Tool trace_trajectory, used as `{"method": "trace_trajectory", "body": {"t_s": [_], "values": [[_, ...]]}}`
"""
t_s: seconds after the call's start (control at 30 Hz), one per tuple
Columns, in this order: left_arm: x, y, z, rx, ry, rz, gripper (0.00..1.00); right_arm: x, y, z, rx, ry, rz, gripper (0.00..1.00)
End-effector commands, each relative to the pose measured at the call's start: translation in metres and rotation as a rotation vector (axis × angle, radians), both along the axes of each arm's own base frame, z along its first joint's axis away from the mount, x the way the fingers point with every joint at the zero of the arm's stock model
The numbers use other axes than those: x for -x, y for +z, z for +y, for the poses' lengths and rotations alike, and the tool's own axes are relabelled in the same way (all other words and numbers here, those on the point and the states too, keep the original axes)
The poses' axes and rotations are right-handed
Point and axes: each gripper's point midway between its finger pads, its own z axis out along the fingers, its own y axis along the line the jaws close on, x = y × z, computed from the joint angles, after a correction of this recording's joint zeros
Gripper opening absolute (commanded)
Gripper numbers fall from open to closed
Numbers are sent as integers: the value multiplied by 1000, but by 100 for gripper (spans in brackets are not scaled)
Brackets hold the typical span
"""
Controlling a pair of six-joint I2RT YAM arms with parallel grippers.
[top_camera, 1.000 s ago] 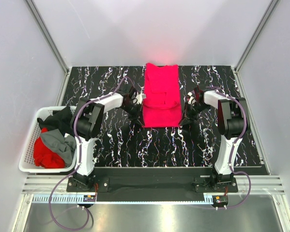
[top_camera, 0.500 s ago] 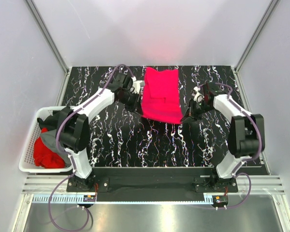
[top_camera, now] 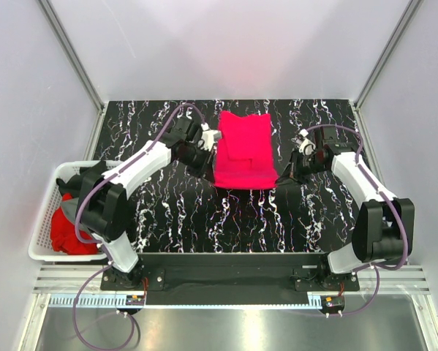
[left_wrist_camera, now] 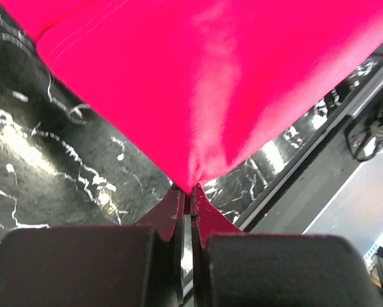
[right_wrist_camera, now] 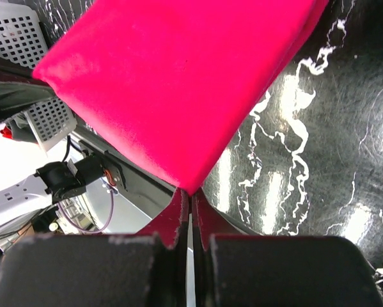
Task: Fold and stack the t-shirts
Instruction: Fold the tshirt
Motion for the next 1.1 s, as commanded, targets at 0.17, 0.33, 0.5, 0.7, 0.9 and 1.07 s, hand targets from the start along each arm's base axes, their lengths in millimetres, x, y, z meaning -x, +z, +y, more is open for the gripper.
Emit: {"method": "trace_trajectory", "body": {"t_s": [0.17, 0.33, 0.5, 0.7, 0.9, 1.07], "values": [[-60, 17, 6, -27, 48, -149, 0, -72, 19, -1, -22, -6, -145, 0], [-130, 38, -4, -10, 69, -268, 0, -139, 32, -8, 1, -6, -246, 0], [-204, 28, -9, -23, 90, -356, 0, -204, 21, -13, 13, -14, -298, 0], [-305, 27, -17, -5, 160, -602, 20, -306, 6, -12, 30, -31, -467, 18], [-347, 23, 5, -85, 361, -712, 92, -350, -3, -11, 91, -40, -583, 78], [-308, 74, 18, 0, 372, -668, 96, -316, 26, -22, 107, 15, -591, 82]]}}
